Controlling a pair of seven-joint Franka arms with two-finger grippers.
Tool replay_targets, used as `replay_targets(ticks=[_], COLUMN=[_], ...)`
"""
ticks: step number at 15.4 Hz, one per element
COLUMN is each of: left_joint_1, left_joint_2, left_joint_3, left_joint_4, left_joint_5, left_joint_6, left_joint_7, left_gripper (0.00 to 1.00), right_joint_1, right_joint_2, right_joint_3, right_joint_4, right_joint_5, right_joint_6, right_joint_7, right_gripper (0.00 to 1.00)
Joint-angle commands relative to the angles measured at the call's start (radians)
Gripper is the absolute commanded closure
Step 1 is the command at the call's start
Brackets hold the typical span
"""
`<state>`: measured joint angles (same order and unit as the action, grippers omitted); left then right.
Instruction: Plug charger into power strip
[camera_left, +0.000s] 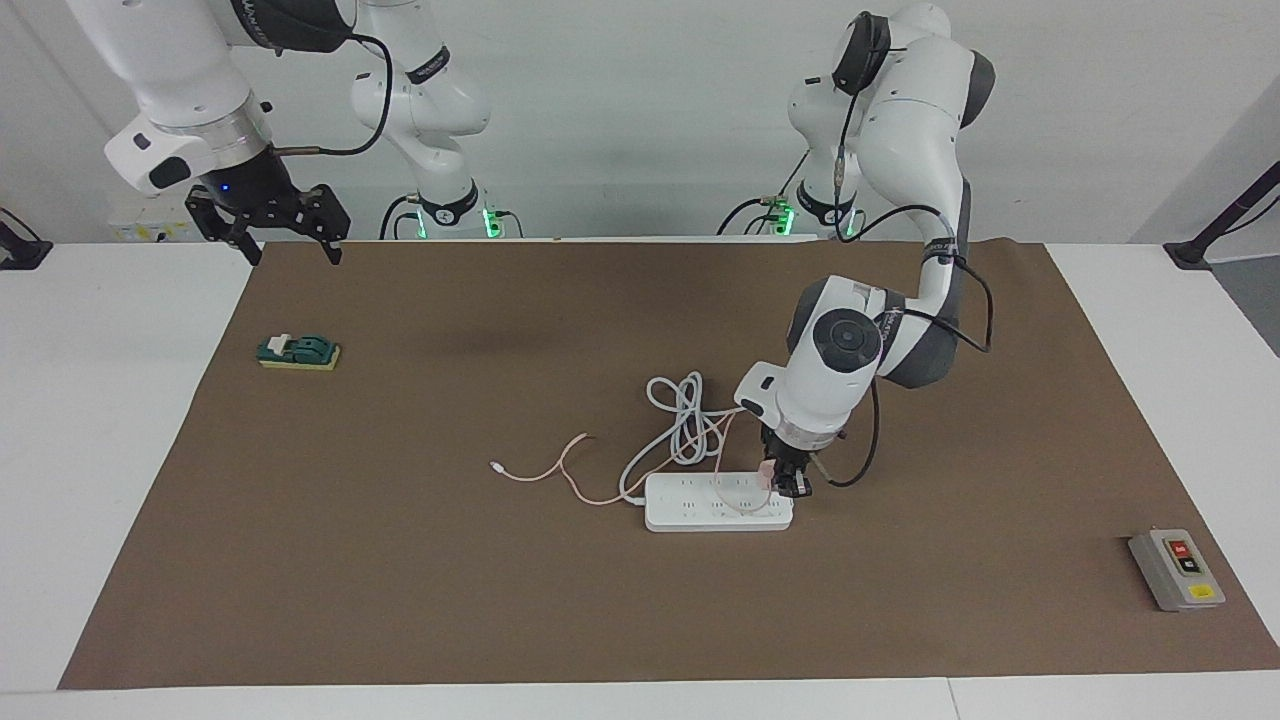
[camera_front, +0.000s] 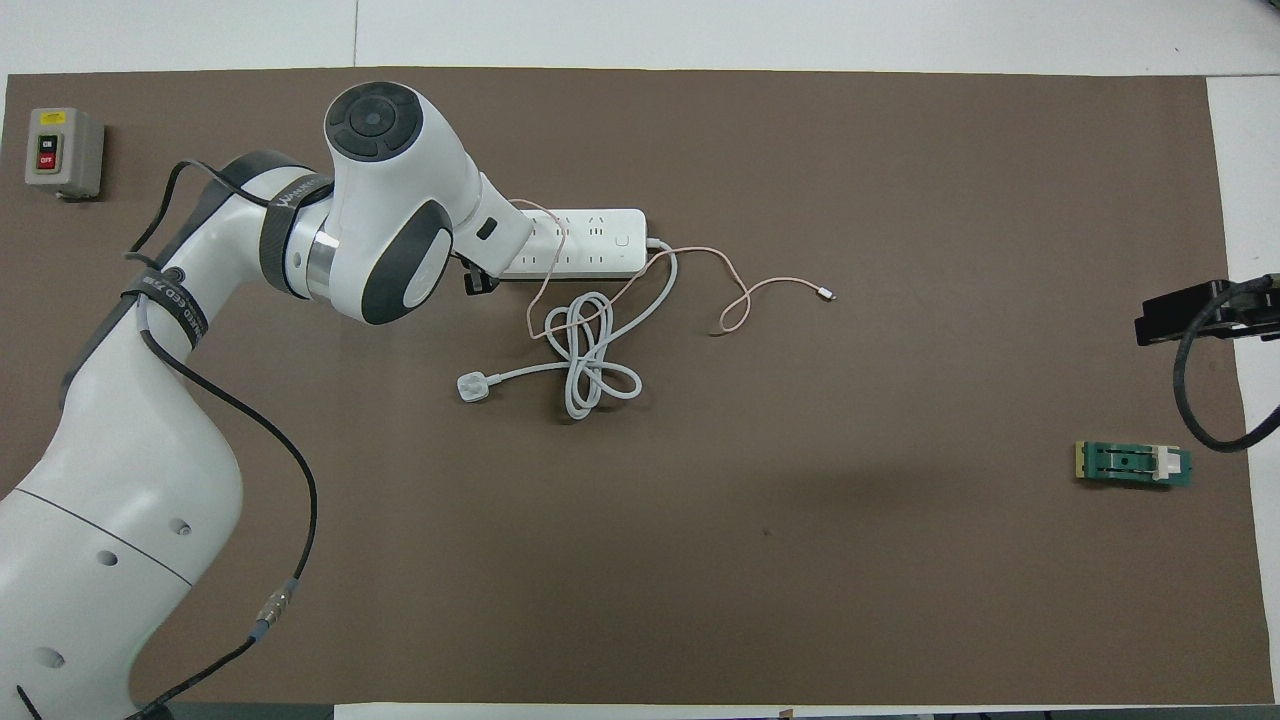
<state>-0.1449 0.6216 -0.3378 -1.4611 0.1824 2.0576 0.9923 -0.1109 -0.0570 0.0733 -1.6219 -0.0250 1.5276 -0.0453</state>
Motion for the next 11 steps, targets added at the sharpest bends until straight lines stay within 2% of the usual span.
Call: replay_targets(ticks=[1,8,11], left_joint_1=[0.002,0.048,0.140], left_joint_2=[0.066,0.064,0.069], left_joint_3=[-0.004,-0.013,-0.091], left_joint_4=[-0.027,-0.088,-0.120], left_joint_5=[0.031,0.020,0.002], left_joint_6=[0.018,0.117,0.157], left_joint_7=[-0.041,-0.026,-0.014], left_gripper=[1.00,1.00,1.00], right_joint_1=[-0.009,-0.009,-0.009], right_joint_2=[-0.020,-0.020,-0.020], right_joint_3=[0.008,0.008,0.008], right_joint_4=[-0.019,-0.019,-0.019], right_joint_5=[0.016,0.016,0.016], right_joint_6=[-0.006,-0.004,-0.006], right_joint_7=[0.013,0.015,0.015], right_gripper=[0.00,0.00,0.00])
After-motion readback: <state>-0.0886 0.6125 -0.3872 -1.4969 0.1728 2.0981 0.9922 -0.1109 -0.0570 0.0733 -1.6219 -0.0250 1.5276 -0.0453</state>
